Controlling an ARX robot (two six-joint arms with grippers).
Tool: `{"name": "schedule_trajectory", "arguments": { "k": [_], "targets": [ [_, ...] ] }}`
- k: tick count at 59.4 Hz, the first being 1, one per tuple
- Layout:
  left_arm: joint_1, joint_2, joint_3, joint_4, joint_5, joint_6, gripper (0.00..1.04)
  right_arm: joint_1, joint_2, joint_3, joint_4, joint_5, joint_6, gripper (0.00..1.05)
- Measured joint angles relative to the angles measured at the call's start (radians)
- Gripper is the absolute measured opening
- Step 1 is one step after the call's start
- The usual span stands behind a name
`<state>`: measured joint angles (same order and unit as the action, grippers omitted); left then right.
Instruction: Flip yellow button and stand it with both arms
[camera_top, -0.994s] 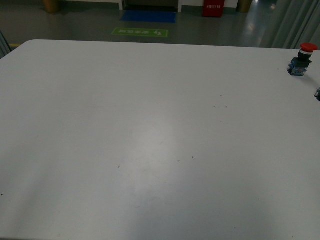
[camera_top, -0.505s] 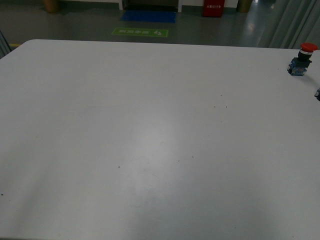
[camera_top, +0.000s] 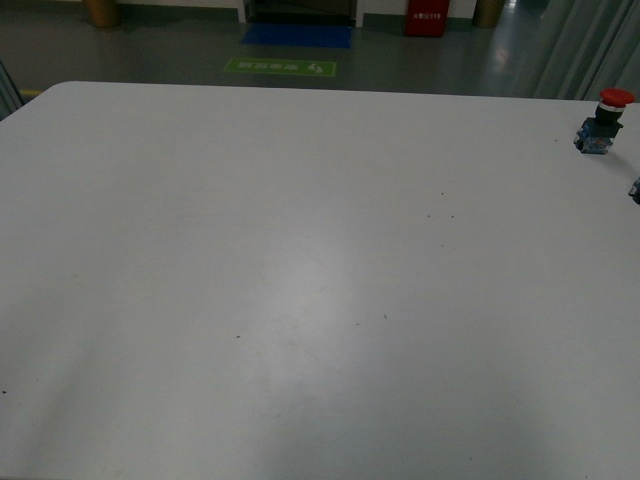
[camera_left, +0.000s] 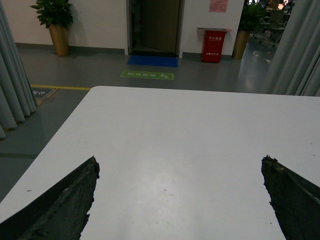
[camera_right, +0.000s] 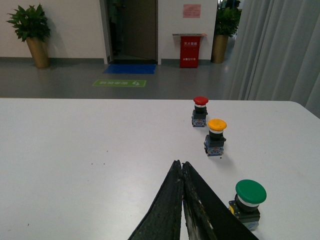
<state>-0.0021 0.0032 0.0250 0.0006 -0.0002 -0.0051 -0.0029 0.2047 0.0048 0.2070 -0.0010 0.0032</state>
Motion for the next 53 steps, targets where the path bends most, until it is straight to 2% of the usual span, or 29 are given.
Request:
{"name": "schedule_trajectory", "arguments": {
  "k": [8,14,33,41,53],
  "targets": [
    [0.0,0.0,0.0,0.0,0.0,0.0,0.98,0.0,-0.033,0.0,-0.033,0.0,0.0,0.03],
    [0.0,0.0,0.0,0.0,0.0,0.0,0.98,0.0,-0.158,0.0,-0.193,0.0,0.0,0.03],
    [0.0,0.0,0.0,0.0,0.0,0.0,0.98,0.0,-0.2,0.0,-0.206,0.0,-0.002,0.04],
    [0.0,0.0,0.0,0.0,0.0,0.0,0.98,0.0,-0.2,0.0,-0.206,0.0,-0.002,0.26],
    [0.0,0.0,0.0,0.0,0.0,0.0,0.98,0.0,-0.2,0.0,-0.206,0.0,-0.002,0.67]
  ]
}}
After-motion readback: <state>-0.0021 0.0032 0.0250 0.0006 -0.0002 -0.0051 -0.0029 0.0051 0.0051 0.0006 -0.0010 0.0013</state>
